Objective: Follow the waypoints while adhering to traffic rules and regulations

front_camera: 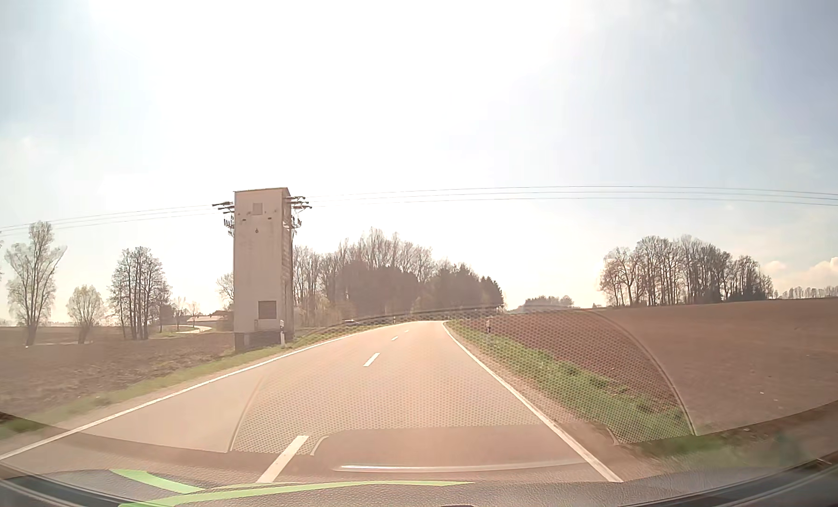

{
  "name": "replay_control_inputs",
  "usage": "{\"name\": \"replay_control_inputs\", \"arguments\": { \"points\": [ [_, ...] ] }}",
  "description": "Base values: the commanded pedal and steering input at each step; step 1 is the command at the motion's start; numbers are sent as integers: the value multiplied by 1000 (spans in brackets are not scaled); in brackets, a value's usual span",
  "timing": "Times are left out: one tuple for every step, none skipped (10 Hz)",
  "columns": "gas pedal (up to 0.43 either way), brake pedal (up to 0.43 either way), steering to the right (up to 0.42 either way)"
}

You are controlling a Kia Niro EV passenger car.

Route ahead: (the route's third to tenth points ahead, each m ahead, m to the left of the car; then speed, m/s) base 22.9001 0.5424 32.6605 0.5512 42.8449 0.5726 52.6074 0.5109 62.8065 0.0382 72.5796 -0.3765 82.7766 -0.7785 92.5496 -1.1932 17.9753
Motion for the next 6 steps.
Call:
{"name": "replay_control_inputs", "arguments": {
  "points": [
    [441,0,-1],
    [441,0,-1],
    [429,0,-1],
    [429,0,0],
    [429,0,0],
    [429,0,1]
  ]
}}
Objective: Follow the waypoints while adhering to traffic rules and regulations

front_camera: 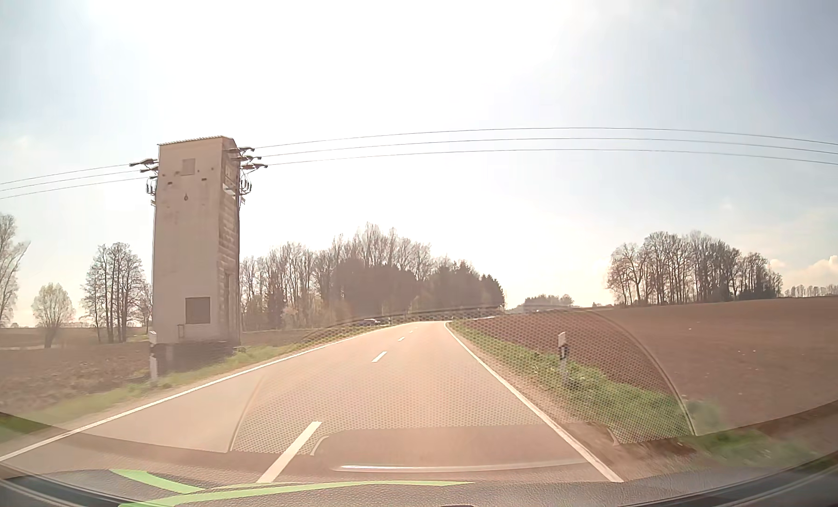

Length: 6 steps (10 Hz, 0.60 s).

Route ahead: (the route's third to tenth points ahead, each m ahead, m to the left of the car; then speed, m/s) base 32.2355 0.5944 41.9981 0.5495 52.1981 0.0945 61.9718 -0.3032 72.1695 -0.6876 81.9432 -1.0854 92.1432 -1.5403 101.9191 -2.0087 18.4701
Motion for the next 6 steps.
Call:
{"name": "replay_control_inputs", "arguments": {
  "points": [
    [421,0,1],
    [421,0,1],
    [421,0,1],
    [421,0,1],
    [421,0,1],
    [421,0,1]
  ]
}}
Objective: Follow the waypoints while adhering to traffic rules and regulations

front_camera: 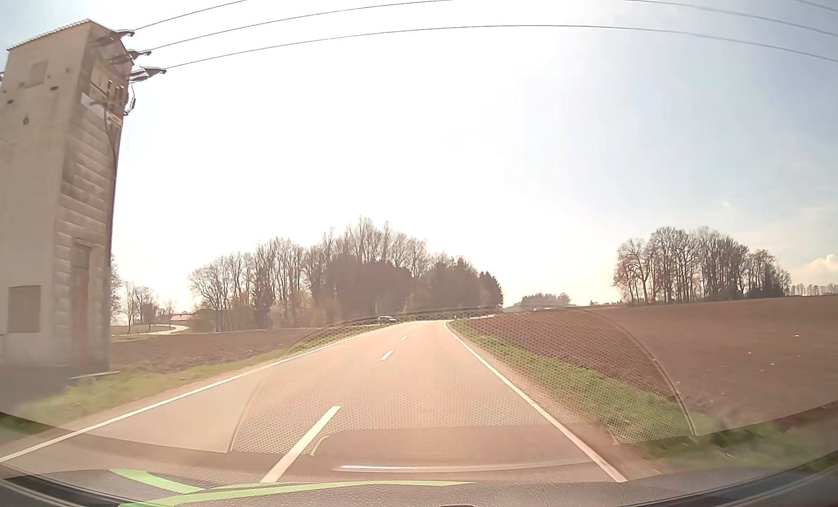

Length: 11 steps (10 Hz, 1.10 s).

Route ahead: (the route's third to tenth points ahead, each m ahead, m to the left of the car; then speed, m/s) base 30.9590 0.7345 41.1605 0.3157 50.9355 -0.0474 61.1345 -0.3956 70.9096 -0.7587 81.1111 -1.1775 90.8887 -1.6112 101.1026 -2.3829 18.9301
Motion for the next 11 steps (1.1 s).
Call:
{"name": "replay_control_inputs", "arguments": {
  "points": [
    [421,0,1],
    [421,0,1],
    [409,0,1],
    [398,0,3],
    [398,0,7],
    [378,0,8],
    [378,0,8],
    [358,0,8],
    [339,0,7],
    [319,0,6],
    [299,0,3]
  ]
}}
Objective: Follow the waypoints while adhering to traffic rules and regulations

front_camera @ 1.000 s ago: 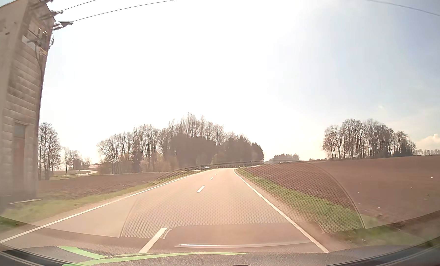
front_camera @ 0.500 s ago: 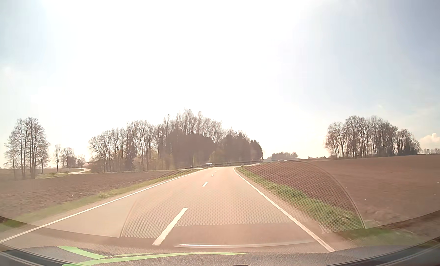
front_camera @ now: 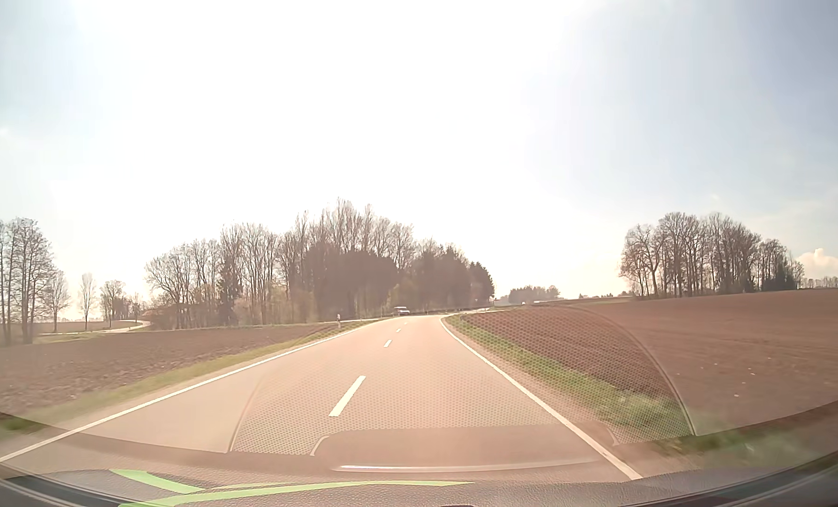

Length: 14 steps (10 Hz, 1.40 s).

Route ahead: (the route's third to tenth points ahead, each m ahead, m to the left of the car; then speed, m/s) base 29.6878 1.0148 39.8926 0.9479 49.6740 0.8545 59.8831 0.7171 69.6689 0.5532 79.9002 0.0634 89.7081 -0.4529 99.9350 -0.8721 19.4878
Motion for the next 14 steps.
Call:
{"name": "replay_control_inputs", "arguments": {
  "points": [
    [268,0,3],
    [240,0,2],
    [197,0,2],
    [118,0,1],
    [8,0,1],
    [0,0,1],
    [0,0,2],
    [0,0,2],
    [0,0,2],
    [0,0,2],
    [0,0,2],
    [0,0,2],
    [0,0,2],
    [0,0,2]
  ]
}}
